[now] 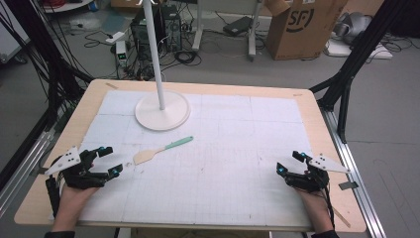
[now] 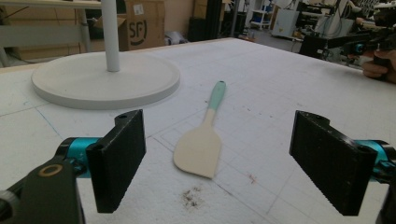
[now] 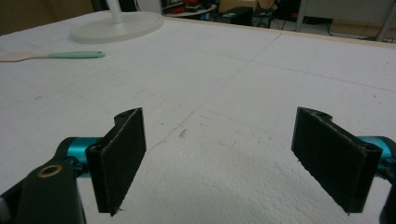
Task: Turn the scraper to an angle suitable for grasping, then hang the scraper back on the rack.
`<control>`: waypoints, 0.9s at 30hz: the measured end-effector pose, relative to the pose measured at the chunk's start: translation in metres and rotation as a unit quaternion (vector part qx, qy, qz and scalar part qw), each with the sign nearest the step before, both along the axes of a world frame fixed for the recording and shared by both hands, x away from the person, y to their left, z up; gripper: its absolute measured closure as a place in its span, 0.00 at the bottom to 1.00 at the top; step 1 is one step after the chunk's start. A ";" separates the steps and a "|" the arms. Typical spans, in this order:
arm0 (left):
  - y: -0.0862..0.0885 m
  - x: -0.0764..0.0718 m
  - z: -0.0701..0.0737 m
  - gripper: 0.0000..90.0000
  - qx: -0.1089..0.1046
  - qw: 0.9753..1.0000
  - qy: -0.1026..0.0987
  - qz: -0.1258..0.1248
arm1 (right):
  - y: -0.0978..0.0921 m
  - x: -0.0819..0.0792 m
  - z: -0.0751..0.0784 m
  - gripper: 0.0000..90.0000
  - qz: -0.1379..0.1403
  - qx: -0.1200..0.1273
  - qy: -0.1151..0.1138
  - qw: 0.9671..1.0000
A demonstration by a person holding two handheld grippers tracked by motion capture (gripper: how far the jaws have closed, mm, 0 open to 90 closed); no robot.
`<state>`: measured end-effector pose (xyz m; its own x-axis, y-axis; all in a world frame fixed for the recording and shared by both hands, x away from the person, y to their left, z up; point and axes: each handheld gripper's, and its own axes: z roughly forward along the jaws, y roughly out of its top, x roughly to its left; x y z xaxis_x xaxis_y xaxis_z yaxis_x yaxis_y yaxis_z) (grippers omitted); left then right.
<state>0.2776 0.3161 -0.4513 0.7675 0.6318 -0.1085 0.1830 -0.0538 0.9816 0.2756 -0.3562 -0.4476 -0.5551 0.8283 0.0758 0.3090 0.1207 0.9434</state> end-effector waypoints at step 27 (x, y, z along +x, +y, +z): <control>-0.062 0.060 0.022 0.25 0.056 0.997 0.034 -0.043 | 0.001 0.000 0.000 0.19 0.007 -0.007 -0.005 1.000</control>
<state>0.3379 0.2539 -0.4291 0.8133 0.5742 -0.0939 0.2379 -0.1809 0.9543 0.2756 -0.3554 -0.4476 -0.5670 0.8216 0.0589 0.2980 0.1379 0.9446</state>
